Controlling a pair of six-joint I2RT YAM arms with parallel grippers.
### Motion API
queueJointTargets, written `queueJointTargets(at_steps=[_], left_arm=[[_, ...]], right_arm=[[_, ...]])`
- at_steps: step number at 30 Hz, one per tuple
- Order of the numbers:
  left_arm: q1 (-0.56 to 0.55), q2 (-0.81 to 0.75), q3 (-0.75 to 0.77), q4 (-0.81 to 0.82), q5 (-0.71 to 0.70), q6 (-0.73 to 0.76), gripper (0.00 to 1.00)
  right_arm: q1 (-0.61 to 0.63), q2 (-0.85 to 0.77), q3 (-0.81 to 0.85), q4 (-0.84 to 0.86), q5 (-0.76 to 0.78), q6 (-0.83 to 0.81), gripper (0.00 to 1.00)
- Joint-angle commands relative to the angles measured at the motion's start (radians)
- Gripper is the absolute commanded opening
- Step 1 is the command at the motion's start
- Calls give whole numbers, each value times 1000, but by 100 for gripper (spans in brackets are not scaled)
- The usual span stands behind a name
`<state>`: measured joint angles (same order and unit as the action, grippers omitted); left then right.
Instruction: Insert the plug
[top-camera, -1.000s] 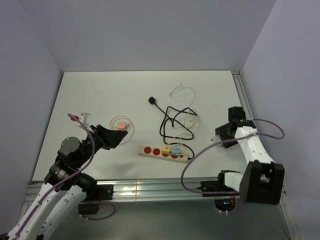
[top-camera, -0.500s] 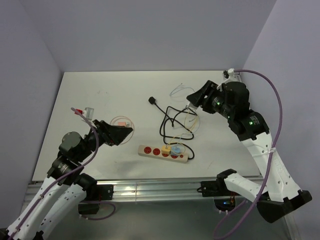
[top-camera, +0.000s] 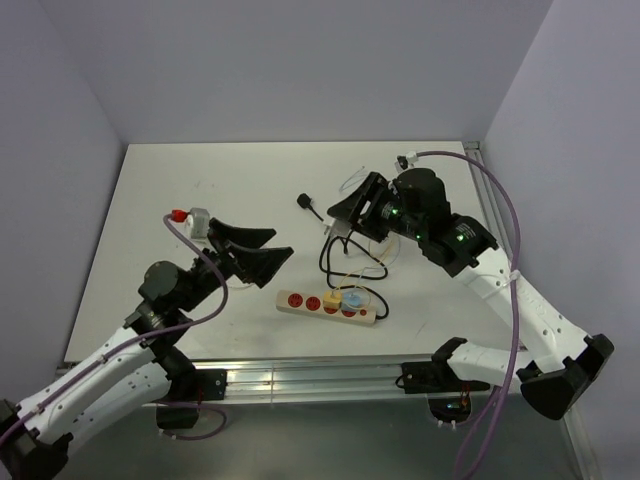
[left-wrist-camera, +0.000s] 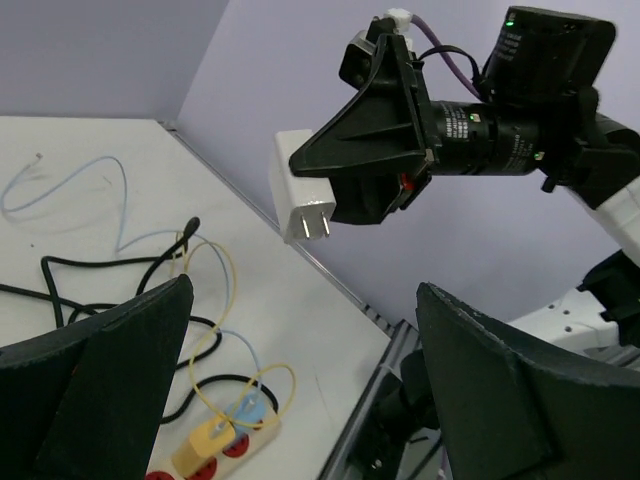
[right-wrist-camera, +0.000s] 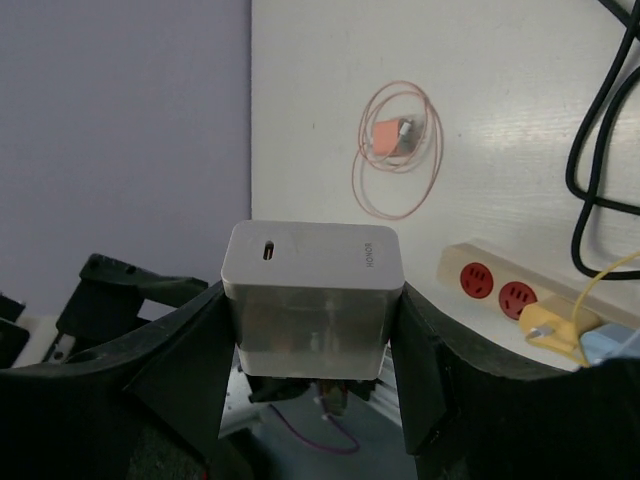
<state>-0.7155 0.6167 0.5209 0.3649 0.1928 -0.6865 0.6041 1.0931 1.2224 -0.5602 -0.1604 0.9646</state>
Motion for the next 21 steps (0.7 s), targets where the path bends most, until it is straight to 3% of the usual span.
queueJointTargets(at_steps=[1,6,12,14,15,16,17,18,21], left_arm=[[-73,93,30,190,-137,131,100],[-208,231,82,227,-329,237,99],[-236,298,109,237,-398,231,96],[-236,322,149,198,-392,231,69],[-236,331,163,139,-392,229,50],[-236,339,197,109,-386,225,10],[-236,353,212,77,-379,225,0],[-236,356,223,36,-368,219,0],[-236,324,206,31,-320,202,0]], right_arm=[[72,20,35,123,111,160,0],[170,91,71,152,157,233,0],[255,105,105,146,202,227,0],[266,77,68,193,197,218,0],[272,73,63,197,197,212,0],[275,71,66,197,193,200,7],[275,70,71,194,191,163,13],[275,71,90,181,199,148,35],[273,85,164,113,202,24,65]])
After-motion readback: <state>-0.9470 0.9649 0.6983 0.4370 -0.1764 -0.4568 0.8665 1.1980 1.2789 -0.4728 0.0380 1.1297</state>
